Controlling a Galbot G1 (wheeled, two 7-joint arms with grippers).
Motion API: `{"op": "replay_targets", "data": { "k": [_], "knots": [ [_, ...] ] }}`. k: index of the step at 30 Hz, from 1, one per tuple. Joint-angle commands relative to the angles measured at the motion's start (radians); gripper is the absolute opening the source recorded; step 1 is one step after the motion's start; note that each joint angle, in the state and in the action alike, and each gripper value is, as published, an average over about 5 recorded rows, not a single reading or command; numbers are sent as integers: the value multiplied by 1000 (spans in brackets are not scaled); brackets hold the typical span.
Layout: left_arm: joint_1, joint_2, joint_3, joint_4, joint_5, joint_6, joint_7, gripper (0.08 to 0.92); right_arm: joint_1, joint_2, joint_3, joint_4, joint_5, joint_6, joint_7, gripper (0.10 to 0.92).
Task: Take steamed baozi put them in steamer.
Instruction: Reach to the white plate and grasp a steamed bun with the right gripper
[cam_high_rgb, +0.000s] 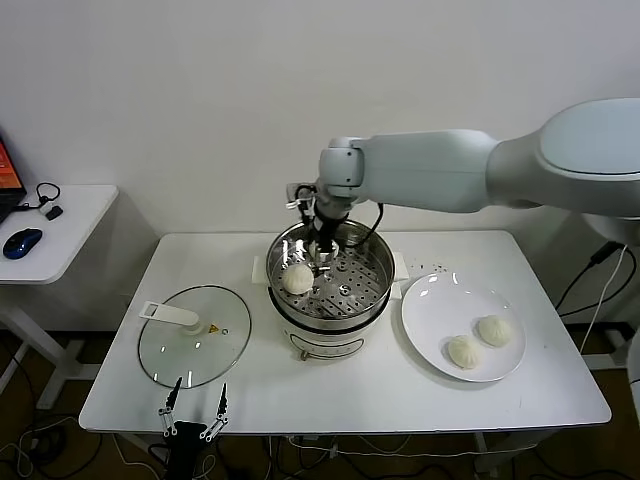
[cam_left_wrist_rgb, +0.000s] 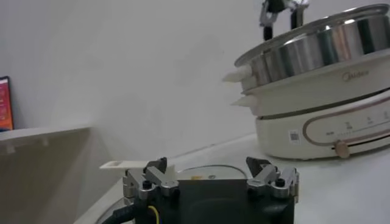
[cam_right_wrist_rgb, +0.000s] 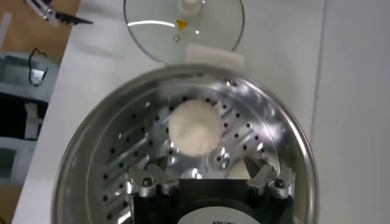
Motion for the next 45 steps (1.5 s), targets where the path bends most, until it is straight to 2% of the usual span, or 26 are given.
{"op": "replay_targets", "data": {
  "k": [1,8,14,23,33,45],
  "knots": [
    [1,1,2,0,4,-1,0,823,190,-217,-129,105,-13,89,-124,823],
    [2,-3,3,5,11,-2,-1,823,232,-381,-225,111,-128,226,-225,823],
    [3,-7,3,5,15,-1,-1,823,198,-477,-274,161,-220,249,-229,823],
    [0,-6,-1,12,14,1,-2,823,64,-577,-268,202,-371,219,-156,823],
    [-3,-6,-1,23,16,1,-2,823,-70,-646,-188,235,-432,148,-60,823],
    [-2,-6,-5,29,19,-5,-2,823,-244,-652,-58,219,-472,100,10,823]
  ]
}}
